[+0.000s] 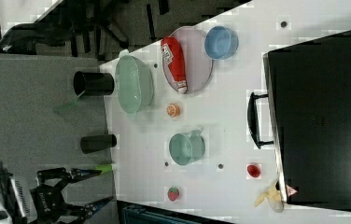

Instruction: Flap open oven.

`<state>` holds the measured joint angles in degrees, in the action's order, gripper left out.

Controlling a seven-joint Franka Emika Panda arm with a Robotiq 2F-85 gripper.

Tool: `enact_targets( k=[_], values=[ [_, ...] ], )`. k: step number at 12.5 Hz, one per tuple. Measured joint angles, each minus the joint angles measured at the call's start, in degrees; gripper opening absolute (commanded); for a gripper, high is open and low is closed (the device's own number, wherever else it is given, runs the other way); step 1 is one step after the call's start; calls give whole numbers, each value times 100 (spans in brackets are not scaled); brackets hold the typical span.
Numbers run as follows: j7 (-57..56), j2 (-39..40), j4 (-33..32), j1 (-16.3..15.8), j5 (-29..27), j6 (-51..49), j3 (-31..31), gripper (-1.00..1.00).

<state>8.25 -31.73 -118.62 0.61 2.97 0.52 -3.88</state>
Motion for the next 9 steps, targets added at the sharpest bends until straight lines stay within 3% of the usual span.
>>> enact_targets(
  k=[3,4,9],
  values=[
    [46,263,11,-8,-36,48,14,-55],
    [57,406,11,1,-36,104,15,-65],
    [-964,880,-425,22,119,941,-346,-65]
  ],
)
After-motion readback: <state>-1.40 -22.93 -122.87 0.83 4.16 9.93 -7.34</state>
